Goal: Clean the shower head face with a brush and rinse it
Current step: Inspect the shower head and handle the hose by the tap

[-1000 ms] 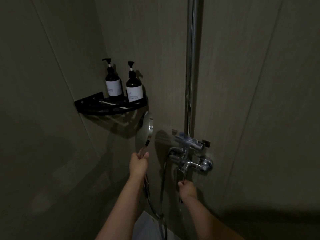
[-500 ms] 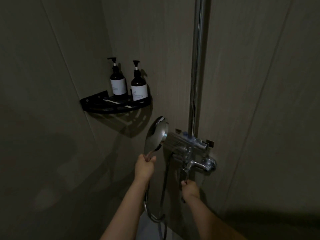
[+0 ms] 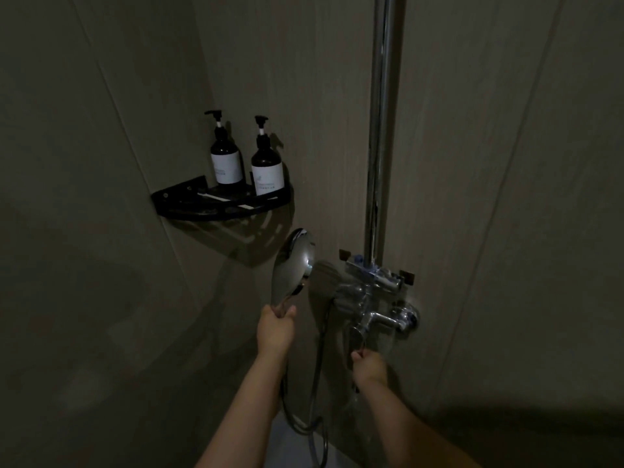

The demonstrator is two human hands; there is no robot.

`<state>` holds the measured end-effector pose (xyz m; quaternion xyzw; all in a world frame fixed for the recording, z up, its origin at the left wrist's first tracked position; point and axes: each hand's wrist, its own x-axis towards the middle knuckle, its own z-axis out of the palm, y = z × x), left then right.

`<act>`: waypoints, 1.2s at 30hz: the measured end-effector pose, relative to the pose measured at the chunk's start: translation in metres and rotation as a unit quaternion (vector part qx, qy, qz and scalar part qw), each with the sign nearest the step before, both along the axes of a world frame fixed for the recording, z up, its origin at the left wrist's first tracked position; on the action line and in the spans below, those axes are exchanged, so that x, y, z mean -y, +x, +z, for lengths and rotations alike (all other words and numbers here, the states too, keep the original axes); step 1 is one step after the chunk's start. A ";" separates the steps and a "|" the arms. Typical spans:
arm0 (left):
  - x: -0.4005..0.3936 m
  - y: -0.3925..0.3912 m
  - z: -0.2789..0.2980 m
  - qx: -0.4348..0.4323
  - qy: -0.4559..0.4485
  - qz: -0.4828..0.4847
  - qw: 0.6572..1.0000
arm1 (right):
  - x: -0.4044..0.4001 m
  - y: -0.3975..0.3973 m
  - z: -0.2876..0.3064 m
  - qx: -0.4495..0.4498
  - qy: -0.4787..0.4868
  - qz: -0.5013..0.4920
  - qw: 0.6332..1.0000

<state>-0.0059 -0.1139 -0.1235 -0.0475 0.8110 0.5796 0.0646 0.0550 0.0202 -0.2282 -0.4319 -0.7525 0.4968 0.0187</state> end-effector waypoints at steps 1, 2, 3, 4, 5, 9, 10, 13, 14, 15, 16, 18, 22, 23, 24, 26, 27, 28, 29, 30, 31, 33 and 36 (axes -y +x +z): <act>0.002 -0.002 0.000 0.003 0.011 0.006 1.000 | 0.000 0.000 0.001 0.003 0.003 0.000 1.000; 0.004 -0.003 0.000 0.004 0.021 0.012 1.000 | 0.001 0.001 0.001 0.007 0.004 0.000 1.000; 0.007 -0.006 0.000 0.001 0.032 0.021 0.999 | 0.001 0.000 0.002 0.009 0.006 -0.003 1.000; 0.009 -0.007 0.002 -0.002 0.043 0.030 0.999 | 0.001 -0.002 0.004 0.019 0.005 -0.008 1.000; 0.012 -0.009 0.002 -0.006 0.054 0.041 0.998 | 0.002 -0.004 0.008 0.045 -0.003 -0.015 0.999; 0.024 -0.013 0.004 -0.006 0.080 0.068 0.994 | 0.016 -0.017 0.037 0.100 -0.193 0.006 0.976; 0.027 -0.013 0.005 -0.007 0.083 0.075 0.994 | 0.022 -0.020 0.046 0.098 -0.270 0.020 0.958; 0.038 -0.016 0.002 -0.004 0.086 0.099 0.991 | 0.040 -0.038 0.073 0.038 -0.413 0.087 0.906; 0.042 -0.015 0.001 -0.002 0.086 0.102 0.991 | 0.046 -0.047 0.082 -0.018 -0.425 0.086 0.901; 0.046 -0.014 0.001 -0.002 0.093 0.106 0.990 | 0.052 -0.058 0.092 -0.086 -0.429 0.068 0.896; 0.050 -0.015 -0.002 0.002 0.100 0.109 0.989 | 0.058 -0.067 0.101 -0.151 -0.429 0.047 0.889; 0.059 -0.014 -0.004 0.010 0.101 0.116 0.988 | 0.069 -0.082 0.118 -0.239 -0.440 0.034 0.865; 0.076 -0.015 -0.008 0.012 0.102 0.134 0.986 | 0.086 -0.095 0.133 -0.294 -0.464 0.062 0.833; 0.080 -0.015 -0.008 0.011 0.106 0.139 0.985 | 0.089 -0.097 0.134 -0.299 -0.466 0.068 0.830; 0.084 -0.015 -0.008 0.011 0.105 0.143 0.984 | 0.093 -0.098 0.134 -0.298 -0.464 0.075 0.831; 0.090 -0.017 -0.009 0.009 0.097 0.150 0.984 | 0.099 -0.099 0.131 -0.290 -0.458 0.082 0.836; 0.092 -0.018 -0.009 0.007 0.093 0.153 0.984 | 0.102 -0.099 0.128 -0.289 -0.459 0.082 0.836; 0.094 -0.018 -0.009 0.007 0.087 0.154 0.984 | 0.105 -0.100 0.126 -0.290 -0.462 0.078 0.834; 0.096 -0.018 -0.009 0.006 0.081 0.153 0.985 | 0.108 -0.100 0.124 -0.292 -0.468 0.070 0.831; 0.097 -0.019 -0.009 0.007 0.076 0.152 0.986 | 0.110 -0.100 0.123 -0.294 -0.472 0.062 0.829; 0.098 -0.020 -0.010 0.008 0.070 0.149 0.986 | 0.112 -0.100 0.123 -0.295 -0.476 0.055 0.827; 0.099 -0.020 -0.010 0.005 0.066 0.144 0.987 | 0.114 -0.100 0.124 -0.299 -0.482 0.048 0.822; 0.099 -0.019 -0.010 0.003 0.073 0.133 0.988 | 0.112 -0.099 0.127 -0.307 -0.493 0.045 0.812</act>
